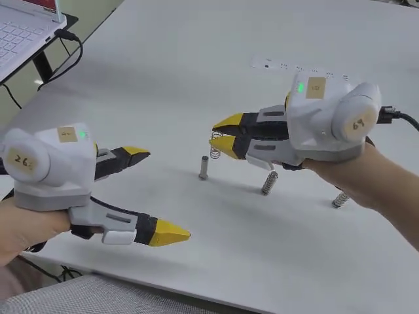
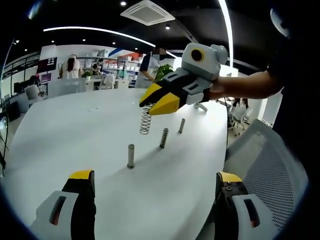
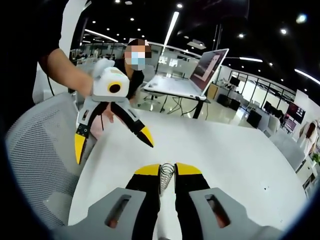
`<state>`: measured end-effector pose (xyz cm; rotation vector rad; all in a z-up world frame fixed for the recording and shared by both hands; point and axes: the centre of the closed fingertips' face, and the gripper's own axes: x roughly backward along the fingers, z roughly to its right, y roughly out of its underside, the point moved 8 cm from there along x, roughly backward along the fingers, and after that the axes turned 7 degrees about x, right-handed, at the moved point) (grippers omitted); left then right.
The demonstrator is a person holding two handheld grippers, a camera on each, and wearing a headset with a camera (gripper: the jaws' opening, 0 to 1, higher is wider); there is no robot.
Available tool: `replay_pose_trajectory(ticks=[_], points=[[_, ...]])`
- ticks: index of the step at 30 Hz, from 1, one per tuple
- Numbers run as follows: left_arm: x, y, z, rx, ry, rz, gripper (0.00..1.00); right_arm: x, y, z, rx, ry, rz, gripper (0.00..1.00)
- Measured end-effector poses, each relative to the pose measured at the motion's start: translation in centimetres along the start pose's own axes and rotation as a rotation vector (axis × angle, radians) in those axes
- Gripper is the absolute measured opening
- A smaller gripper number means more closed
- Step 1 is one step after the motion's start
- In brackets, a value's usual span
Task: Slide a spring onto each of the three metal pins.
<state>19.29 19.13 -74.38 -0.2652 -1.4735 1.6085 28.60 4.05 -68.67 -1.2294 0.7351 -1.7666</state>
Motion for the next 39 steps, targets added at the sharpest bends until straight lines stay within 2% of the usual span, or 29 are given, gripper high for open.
replay_pose_trajectory(ticks=[6, 22, 39], points=[[-0.1, 0.0, 0.0, -0.002, 0.001, 0.0, 0.98, -0.6, 0.3, 0.6, -0.062, 0.018, 0.01, 0.07], [-0.4, 0.0, -0.1, -0.004, 0.004, -0.003, 0.98, -2.1, 1.3, 0.4, -0.081, 0.001, -0.027, 0.07], [-0.3, 0.1, -0.2, 0.008, -0.005, 0.003, 0.97, -2.9, 2.0, 0.1, -0.108, -0.013, -0.037, 0.07]])
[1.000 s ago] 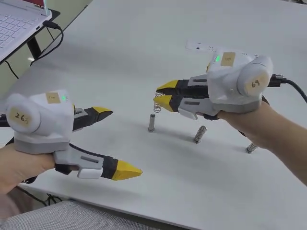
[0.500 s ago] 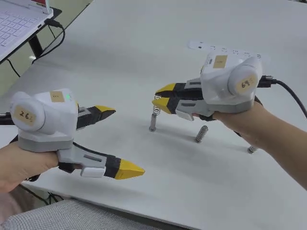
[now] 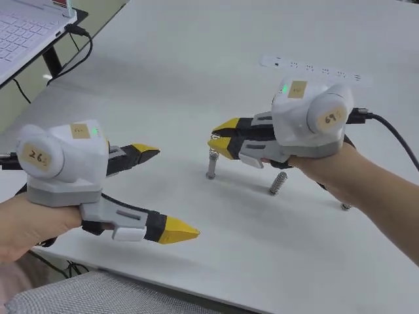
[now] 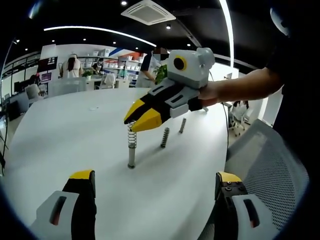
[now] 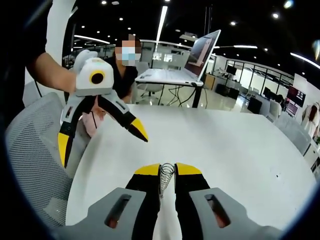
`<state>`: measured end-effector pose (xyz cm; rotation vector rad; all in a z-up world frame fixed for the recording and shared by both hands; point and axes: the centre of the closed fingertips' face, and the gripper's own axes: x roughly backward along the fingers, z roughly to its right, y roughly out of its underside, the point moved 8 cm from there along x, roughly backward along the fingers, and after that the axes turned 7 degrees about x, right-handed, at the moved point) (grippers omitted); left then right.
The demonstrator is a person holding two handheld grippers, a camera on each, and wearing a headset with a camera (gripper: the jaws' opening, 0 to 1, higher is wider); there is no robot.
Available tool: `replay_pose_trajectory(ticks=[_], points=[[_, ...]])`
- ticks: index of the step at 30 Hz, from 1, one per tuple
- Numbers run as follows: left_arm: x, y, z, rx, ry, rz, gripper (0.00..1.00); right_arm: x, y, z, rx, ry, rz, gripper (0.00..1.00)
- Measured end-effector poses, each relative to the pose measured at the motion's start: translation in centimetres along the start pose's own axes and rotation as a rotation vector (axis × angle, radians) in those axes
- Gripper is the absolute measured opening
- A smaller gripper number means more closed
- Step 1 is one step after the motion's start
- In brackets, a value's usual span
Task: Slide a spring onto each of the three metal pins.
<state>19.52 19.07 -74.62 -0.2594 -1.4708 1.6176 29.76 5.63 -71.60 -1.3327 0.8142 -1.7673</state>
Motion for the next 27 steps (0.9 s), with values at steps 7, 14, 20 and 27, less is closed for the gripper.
replay_pose_trajectory(ticks=[7, 14, 20, 27], points=[[0.2, 0.2, -0.1, 0.005, -0.006, 0.001, 0.96, -0.6, 0.9, -0.4, -0.02, -0.01, -0.023, 0.07], [0.3, 0.4, -0.3, 0.01, -0.015, 0.002, 0.96, -1.4, 2.2, -0.8, -0.023, -0.033, -0.059, 0.07], [0.2, 0.3, -0.3, 0.01, -0.014, -0.002, 0.96, -2.0, 2.9, -1.0, -0.031, -0.042, -0.098, 0.07], [0.0, 0.1, -0.2, 0.007, -0.008, -0.001, 0.96, -2.3, 3.6, -1.4, -0.027, -0.057, -0.125, 0.07]])
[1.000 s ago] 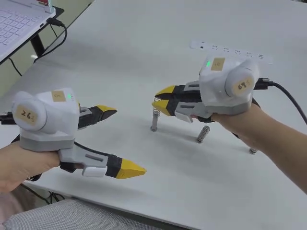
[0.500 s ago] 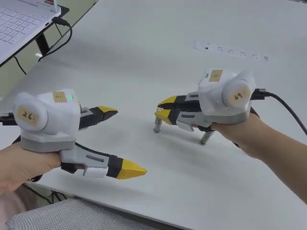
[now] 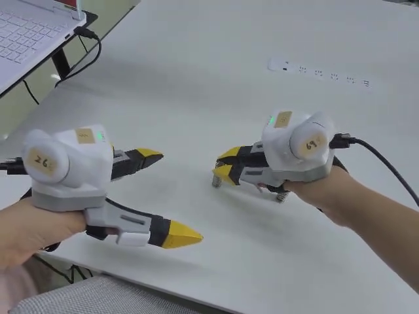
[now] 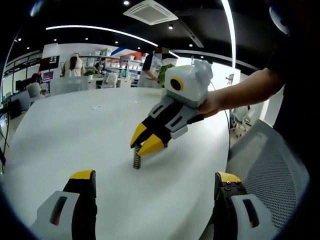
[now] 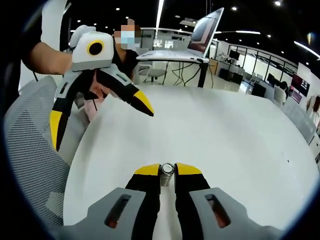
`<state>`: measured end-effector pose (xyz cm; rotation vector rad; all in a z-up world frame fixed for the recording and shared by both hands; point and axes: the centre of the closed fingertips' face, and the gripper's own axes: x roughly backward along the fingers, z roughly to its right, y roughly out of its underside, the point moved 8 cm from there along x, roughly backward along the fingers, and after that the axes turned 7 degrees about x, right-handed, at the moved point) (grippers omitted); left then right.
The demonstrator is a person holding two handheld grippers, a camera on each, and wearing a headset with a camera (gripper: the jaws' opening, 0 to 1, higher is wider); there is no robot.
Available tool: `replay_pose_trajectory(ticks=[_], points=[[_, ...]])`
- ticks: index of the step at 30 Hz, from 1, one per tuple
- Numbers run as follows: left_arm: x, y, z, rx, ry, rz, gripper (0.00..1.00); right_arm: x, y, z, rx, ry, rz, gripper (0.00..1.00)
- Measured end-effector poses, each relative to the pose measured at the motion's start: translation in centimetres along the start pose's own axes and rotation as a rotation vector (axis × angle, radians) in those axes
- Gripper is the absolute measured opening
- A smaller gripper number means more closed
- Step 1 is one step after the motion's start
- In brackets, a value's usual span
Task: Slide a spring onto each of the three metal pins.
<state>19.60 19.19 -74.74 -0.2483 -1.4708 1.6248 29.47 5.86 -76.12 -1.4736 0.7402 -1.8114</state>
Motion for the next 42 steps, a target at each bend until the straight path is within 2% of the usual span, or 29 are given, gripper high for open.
replay_pose_trajectory(ticks=[14, 20, 26, 34, 42], points=[[-0.1, 0.3, 0.2, 0.006, 0.003, 0.0, 0.95, 0.0, 0.0, 0.0, -0.021, 0.002, 0.005, 0.08], [-0.2, 0.1, 0.2, 0.001, 0.005, 0.003, 0.95, -0.1, -0.2, -0.1, -0.046, -0.003, 0.007, 0.08], [-0.4, -0.4, 0.2, -0.009, 0.011, 0.002, 0.95, -0.1, -0.3, 0.1, -0.065, 0.014, 0.015, 0.13], [-0.7, -1.0, 0.1, -0.017, 0.011, 0.004, 0.95, 0.7, -1.0, 0.3, -0.062, 0.031, 0.04, 0.17], [-1.6, -2.0, 0.3, -0.045, 0.025, 0.003, 0.95, 2.5, -1.0, 0.2, -0.066, 0.054, 0.065, 0.22]])
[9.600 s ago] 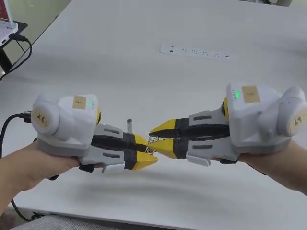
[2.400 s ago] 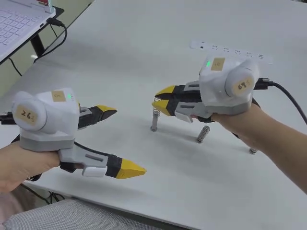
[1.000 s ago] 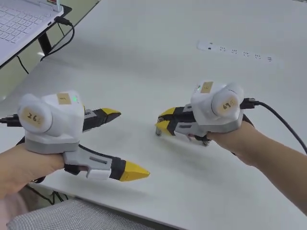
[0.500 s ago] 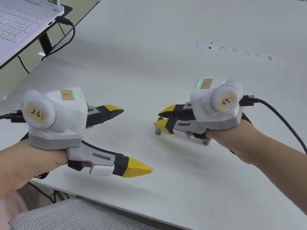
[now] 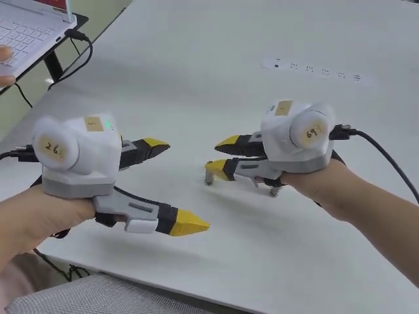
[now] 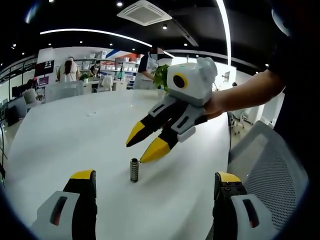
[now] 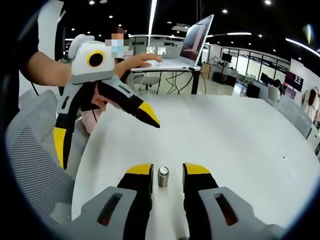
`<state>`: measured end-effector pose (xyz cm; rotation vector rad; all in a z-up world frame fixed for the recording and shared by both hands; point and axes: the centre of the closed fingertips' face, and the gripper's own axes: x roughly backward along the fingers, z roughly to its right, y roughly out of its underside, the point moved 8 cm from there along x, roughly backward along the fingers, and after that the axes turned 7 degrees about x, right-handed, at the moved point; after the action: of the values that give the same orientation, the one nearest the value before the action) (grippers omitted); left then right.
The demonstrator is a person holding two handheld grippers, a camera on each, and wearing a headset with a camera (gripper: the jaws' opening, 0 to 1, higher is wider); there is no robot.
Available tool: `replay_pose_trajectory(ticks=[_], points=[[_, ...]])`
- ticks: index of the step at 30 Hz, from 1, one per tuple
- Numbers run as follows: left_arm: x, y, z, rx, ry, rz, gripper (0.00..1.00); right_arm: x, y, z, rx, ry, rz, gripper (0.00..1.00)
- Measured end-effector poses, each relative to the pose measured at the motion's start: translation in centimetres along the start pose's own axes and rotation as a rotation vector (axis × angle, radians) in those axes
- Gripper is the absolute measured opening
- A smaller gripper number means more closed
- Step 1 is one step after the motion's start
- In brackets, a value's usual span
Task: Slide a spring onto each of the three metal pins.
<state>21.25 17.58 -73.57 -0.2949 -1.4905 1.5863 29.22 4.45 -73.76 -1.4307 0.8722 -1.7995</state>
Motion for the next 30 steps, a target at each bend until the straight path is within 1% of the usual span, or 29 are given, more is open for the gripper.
replay_pose_trajectory(ticks=[4, 6, 10, 17, 22, 30], points=[[-0.2, -0.4, 0.0, -0.009, 0.002, 0.006, 0.95, 1.0, 0.2, 0.2, -0.011, 0.015, 0.007, 0.26], [-0.4, -0.6, 0.1, -0.015, 0.006, 0.005, 0.95, 1.7, 0.2, 0.1, -0.035, 0.028, 0.023, 0.29], [-0.6, -0.9, 0.3, -0.025, 0.007, 0.007, 0.96, 2.9, 0.5, -0.1, -0.044, 0.049, 0.033, 0.34], [-1.0, -1.4, 0.7, -0.039, 0.011, 0.01, 0.97, 4.5, 1.1, -0.7, -0.076, 0.072, 0.061, 0.47], [-1.5, -1.7, 1.0, -0.051, 0.02, 0.012, 0.97, 5.5, 1.5, -1.1, -0.095, 0.086, 0.063, 0.51], [-1.9, -2.1, 1.5, -0.067, 0.034, 0.005, 0.98, 7.3, 2.3, -1.3, -0.138, 0.12, 0.077, 0.66]])
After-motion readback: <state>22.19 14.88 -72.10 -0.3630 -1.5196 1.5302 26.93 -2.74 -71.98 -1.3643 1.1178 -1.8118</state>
